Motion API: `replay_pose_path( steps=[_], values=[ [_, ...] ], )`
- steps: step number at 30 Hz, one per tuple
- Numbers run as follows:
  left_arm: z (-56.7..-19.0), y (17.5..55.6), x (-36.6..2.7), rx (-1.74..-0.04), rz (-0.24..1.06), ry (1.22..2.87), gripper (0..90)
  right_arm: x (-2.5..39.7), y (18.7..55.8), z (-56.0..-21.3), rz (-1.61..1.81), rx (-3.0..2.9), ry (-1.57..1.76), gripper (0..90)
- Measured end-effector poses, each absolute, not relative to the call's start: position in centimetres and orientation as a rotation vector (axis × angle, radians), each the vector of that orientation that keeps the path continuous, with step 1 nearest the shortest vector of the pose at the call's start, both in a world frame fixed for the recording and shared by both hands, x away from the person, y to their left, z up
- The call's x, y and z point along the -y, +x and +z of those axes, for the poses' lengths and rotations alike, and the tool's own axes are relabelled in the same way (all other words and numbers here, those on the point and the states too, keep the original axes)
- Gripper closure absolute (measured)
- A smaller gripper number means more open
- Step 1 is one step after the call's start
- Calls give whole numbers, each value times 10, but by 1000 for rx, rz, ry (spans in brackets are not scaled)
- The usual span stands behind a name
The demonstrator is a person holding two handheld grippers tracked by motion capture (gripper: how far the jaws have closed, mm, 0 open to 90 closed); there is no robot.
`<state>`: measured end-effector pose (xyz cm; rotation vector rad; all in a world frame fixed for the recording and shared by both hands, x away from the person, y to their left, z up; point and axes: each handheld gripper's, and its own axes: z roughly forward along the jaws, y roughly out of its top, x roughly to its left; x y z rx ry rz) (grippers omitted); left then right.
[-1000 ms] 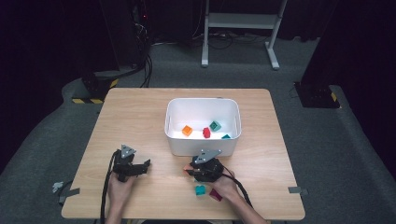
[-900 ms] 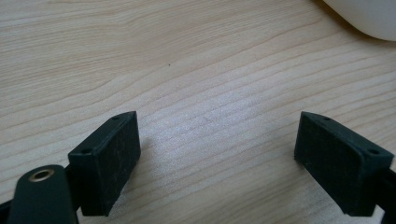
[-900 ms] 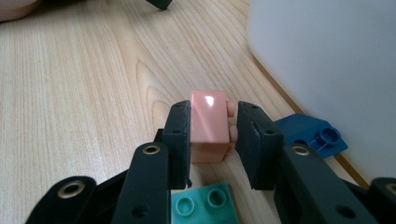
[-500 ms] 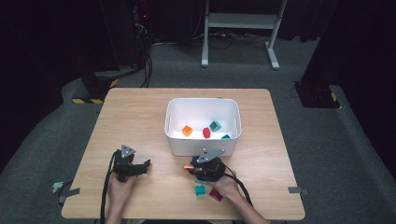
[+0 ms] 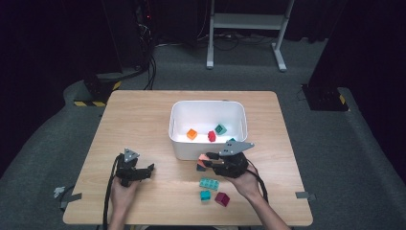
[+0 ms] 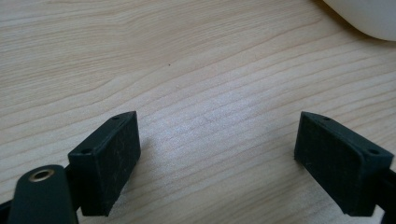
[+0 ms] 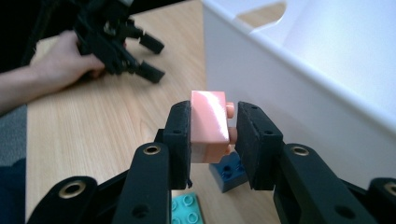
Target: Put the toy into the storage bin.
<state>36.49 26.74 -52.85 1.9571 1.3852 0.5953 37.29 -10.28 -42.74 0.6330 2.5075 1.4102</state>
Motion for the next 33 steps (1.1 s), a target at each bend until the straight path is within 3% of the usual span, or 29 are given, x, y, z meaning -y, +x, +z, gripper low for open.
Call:
replay_pose_path(
  steps=[15,33],
  values=[
    [-528,365,-267,-1385,595,1958,144,138,397,-342,1517,-2337,735,665],
    [-529,365,-267,-1385,595,1956,144,143,461,-357,1308,-2303,994,658]
  ],
)
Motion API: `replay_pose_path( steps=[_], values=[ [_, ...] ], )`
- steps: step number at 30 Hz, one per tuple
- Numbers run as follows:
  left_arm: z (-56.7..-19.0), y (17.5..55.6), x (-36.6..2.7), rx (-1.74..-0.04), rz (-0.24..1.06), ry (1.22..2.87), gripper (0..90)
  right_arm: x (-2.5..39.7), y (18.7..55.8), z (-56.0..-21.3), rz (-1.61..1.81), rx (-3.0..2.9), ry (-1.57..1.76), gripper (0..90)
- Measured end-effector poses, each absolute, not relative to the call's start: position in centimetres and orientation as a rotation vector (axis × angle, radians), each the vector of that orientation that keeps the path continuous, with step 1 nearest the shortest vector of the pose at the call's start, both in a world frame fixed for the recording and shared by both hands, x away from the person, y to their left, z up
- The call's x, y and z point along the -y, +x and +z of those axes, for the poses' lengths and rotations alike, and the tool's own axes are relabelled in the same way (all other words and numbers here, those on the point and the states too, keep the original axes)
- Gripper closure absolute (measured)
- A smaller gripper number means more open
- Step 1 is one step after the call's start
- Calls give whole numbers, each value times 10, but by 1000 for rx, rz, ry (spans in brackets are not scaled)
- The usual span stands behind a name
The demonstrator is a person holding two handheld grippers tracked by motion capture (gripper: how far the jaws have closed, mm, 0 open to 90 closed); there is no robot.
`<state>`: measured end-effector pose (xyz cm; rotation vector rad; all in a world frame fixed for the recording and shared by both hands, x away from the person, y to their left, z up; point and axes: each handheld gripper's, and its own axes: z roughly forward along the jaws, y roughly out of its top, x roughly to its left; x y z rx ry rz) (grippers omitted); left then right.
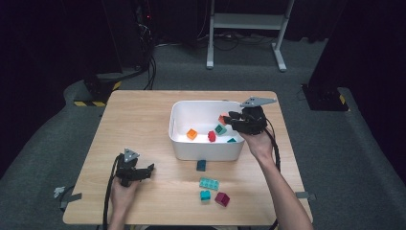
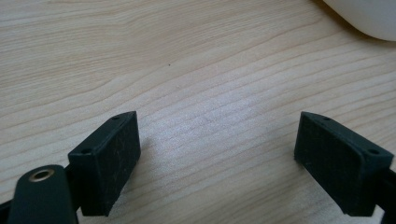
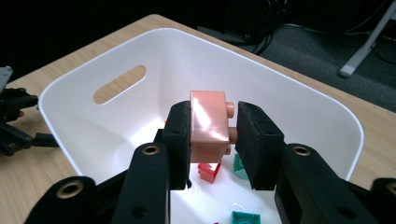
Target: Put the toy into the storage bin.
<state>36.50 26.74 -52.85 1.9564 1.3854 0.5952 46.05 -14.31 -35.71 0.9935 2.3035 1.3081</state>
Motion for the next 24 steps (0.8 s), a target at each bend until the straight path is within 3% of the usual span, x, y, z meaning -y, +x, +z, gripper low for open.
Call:
replay_pose_path(
  steps=[3,10,15,24],
  values=[
    [-528,365,-267,-1385,595,1957,144,142,467,-362,1269,-2316,1018,641],
    [-529,365,-267,-1385,595,1957,145,142,473,-367,1251,-2325,1058,499],
    [-528,365,-267,-1385,595,1957,145,145,457,-361,1315,-2285,1021,435],
    [-528,365,-267,-1385,595,1957,144,150,413,-359,1420,-2272,888,409]
  ],
)
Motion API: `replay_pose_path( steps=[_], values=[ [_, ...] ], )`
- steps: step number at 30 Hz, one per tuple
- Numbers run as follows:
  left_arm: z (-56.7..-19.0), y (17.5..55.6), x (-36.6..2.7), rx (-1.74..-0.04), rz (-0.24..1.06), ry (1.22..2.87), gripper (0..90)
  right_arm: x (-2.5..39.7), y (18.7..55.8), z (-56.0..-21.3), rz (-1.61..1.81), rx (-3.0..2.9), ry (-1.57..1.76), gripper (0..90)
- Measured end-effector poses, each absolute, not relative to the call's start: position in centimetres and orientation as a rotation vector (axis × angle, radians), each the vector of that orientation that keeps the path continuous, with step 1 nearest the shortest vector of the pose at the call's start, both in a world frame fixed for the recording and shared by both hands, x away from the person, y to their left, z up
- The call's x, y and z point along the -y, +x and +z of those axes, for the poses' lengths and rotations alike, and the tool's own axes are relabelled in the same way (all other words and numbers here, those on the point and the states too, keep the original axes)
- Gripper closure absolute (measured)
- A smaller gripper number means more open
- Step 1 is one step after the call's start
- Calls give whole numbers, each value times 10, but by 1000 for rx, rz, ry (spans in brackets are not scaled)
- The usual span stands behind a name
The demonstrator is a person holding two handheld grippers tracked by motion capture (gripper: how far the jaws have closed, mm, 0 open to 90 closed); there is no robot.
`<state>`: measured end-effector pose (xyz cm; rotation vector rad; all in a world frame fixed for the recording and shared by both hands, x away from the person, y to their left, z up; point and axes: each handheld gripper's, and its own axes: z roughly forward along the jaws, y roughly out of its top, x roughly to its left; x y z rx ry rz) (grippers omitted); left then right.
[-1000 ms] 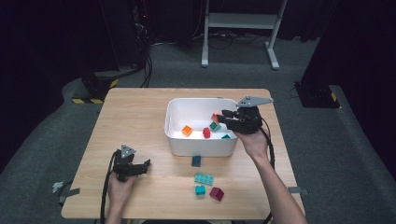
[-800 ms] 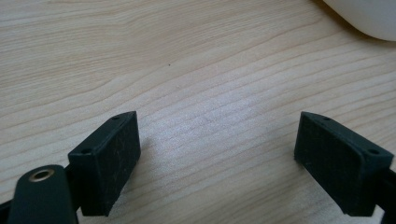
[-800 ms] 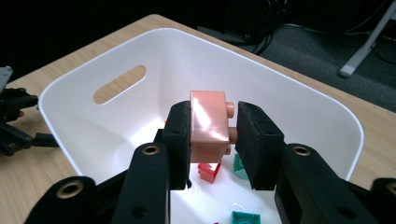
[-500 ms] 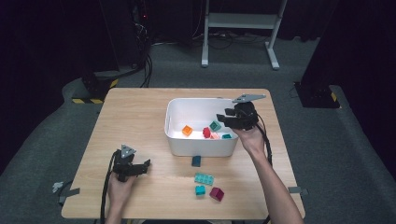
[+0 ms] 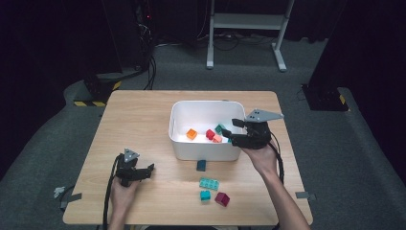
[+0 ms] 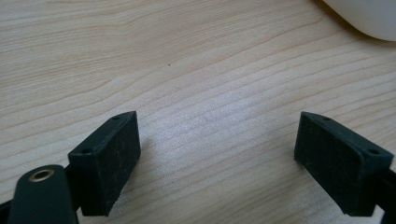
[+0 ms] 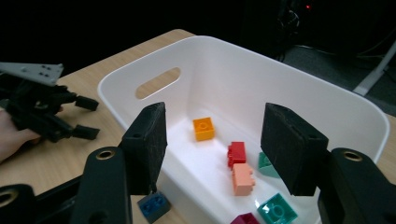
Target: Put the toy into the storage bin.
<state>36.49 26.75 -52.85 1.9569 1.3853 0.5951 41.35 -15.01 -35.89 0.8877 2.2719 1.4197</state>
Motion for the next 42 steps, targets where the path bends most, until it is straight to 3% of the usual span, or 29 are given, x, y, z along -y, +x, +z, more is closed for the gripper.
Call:
replay_pose_path(
  steps=[15,27,42],
  values=[
    [-528,365,-267,-1385,595,1957,145,134,360,-409,1415,-2462,716,442],
    [-528,365,-267,-1385,595,1957,145,125,355,-474,1286,-2644,698,467],
    [-528,365,-267,-1385,595,1957,145,117,364,-503,1165,-2767,666,499]
  ],
)
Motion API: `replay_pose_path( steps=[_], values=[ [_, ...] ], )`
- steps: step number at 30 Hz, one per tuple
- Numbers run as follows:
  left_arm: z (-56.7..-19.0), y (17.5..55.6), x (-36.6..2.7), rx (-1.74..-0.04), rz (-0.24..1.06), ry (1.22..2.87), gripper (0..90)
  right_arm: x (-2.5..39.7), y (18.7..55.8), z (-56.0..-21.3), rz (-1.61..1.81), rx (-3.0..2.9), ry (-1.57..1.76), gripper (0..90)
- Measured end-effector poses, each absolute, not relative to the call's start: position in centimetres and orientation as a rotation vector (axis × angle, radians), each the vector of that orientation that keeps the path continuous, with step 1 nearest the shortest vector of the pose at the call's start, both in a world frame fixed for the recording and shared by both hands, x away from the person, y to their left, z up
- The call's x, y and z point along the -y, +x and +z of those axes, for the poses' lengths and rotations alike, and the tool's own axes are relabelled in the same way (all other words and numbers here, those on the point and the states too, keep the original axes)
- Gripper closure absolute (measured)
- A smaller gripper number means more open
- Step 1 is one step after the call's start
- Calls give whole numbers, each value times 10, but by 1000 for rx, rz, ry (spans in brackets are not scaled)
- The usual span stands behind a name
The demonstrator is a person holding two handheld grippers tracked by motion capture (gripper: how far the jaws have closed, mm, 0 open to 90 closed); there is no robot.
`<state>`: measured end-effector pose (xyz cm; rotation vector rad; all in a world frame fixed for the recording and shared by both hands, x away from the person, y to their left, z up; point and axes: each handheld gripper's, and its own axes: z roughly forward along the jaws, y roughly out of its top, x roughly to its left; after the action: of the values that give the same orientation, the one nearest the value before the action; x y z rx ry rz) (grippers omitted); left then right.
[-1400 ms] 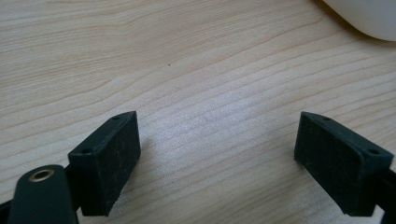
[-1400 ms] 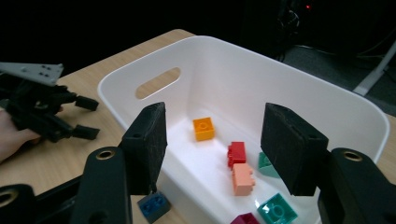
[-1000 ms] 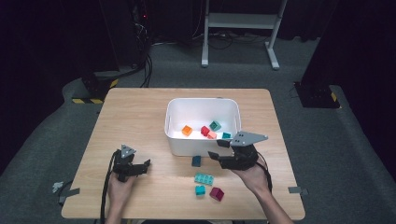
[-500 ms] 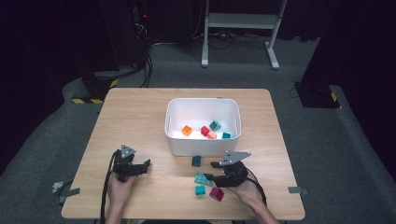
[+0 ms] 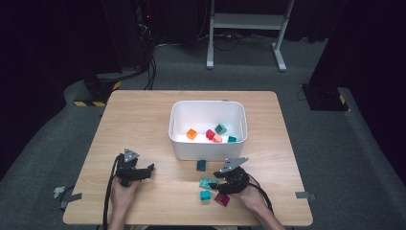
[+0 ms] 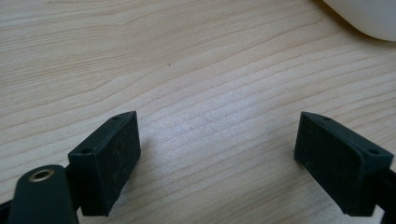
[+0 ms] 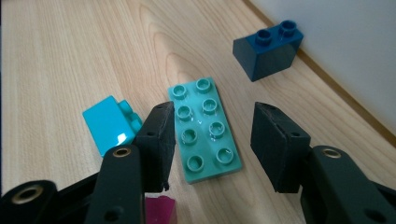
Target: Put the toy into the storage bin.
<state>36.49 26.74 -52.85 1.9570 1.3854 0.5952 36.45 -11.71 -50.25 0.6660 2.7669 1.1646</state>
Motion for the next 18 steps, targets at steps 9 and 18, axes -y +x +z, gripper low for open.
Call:
replay_pose_path(
  steps=[9,18],
  values=[
    [-528,365,-267,-1385,596,1957,145,112,368,-509,1118,-2795,633,513],
    [-529,365,-267,-1385,595,1957,145,112,368,-509,1128,-2793,602,517]
  ],
)
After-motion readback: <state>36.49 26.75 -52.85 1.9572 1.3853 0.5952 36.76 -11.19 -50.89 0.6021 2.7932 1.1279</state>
